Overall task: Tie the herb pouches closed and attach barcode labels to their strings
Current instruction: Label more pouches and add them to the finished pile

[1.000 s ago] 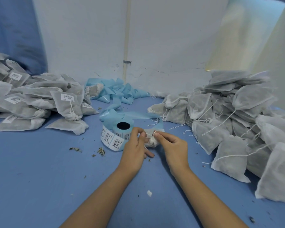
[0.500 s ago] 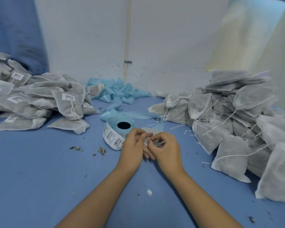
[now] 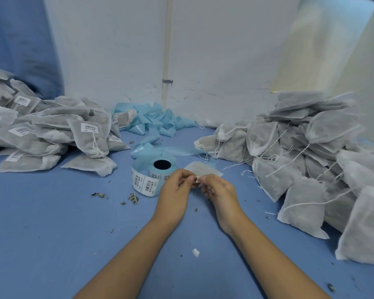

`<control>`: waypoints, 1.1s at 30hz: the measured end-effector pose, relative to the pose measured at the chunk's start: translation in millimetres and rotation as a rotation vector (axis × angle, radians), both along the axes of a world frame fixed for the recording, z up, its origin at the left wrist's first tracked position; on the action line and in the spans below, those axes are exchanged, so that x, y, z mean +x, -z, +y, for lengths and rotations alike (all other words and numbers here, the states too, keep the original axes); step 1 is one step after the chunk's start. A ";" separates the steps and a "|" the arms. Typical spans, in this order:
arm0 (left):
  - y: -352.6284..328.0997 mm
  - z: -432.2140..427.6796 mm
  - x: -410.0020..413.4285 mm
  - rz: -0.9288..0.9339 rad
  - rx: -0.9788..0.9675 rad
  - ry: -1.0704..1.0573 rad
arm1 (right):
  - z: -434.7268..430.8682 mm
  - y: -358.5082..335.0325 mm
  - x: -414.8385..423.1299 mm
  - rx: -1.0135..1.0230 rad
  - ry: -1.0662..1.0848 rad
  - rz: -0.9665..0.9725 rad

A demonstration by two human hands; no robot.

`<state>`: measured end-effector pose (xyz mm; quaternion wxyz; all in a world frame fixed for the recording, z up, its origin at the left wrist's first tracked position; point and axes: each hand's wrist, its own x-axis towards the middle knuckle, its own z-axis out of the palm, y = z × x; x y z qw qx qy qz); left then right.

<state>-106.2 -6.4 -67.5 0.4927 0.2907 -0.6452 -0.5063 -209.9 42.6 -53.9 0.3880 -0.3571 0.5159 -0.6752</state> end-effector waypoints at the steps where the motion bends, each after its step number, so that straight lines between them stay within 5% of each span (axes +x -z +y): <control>1: 0.0 -0.3 -0.1 -0.016 -0.007 -0.007 | -0.2 -0.3 -1.2 -0.007 -0.002 -0.028; 24: 1.6 0.0 -6.3 -0.178 0.034 -0.161 | -3.4 -1.6 -13.4 -0.080 -0.013 -0.546; 29: 3.0 2.1 -1.2 -0.438 -0.290 -0.161 | -1.7 -2.3 -16.8 -0.085 -0.106 -0.636; 33: 4.8 4.2 0.0 -0.453 -0.506 -0.137 | 1.2 -4.5 -18.0 -0.118 -0.238 -0.681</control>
